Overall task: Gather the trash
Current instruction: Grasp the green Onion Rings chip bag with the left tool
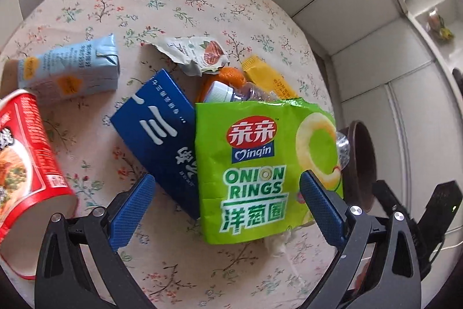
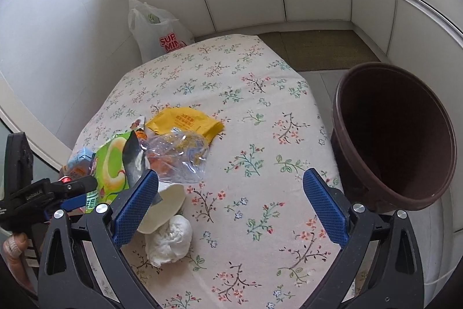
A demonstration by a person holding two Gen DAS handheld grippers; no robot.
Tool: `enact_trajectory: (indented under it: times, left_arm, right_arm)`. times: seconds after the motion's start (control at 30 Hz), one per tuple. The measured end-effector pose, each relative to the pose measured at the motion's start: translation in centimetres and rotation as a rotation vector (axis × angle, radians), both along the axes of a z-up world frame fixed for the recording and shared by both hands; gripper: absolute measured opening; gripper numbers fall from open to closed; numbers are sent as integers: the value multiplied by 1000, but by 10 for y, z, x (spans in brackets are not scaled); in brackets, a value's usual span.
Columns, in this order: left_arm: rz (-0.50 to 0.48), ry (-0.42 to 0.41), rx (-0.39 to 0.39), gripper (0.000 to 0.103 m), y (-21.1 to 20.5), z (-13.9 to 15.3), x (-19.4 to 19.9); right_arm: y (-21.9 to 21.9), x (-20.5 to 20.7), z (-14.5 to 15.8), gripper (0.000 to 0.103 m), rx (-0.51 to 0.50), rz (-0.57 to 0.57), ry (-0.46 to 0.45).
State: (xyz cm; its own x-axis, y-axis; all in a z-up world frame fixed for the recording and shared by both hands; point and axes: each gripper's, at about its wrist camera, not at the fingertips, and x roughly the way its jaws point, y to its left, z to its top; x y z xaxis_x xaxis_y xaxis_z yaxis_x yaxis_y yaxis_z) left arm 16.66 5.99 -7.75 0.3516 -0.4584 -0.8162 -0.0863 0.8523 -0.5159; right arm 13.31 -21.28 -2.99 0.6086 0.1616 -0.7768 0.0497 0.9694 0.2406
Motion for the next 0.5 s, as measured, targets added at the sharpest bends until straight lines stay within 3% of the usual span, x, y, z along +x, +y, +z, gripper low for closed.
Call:
enact_trajectory:
  times: [0.1,0.13,0.3,0.37,0.47,0.5]
  left_arm:
    - [49,14,-65,96,4,-13,2]
    - [55,12,-76,91,5,-11,1]
    - [101,8,-57,84,7,-5,-8]
    - [80,4,-86,83,7,-3,-12]
    - [47,19,-137,67,3,-6,-12]
    - [42,23,-156,54,1,-9,-12]
  right_arm:
    - [0,2,-3,96,-1,-5,10]
    - [-1,2,-5,96,-1,-8,14]
    - [-13,2,-7,96,10,-51,14]
    - [-16,3,-7,96,31,-63,16]
    - [-18,6,-10,96,56,-70,26]
    - [-18,7,-12,96,59,-69,31]
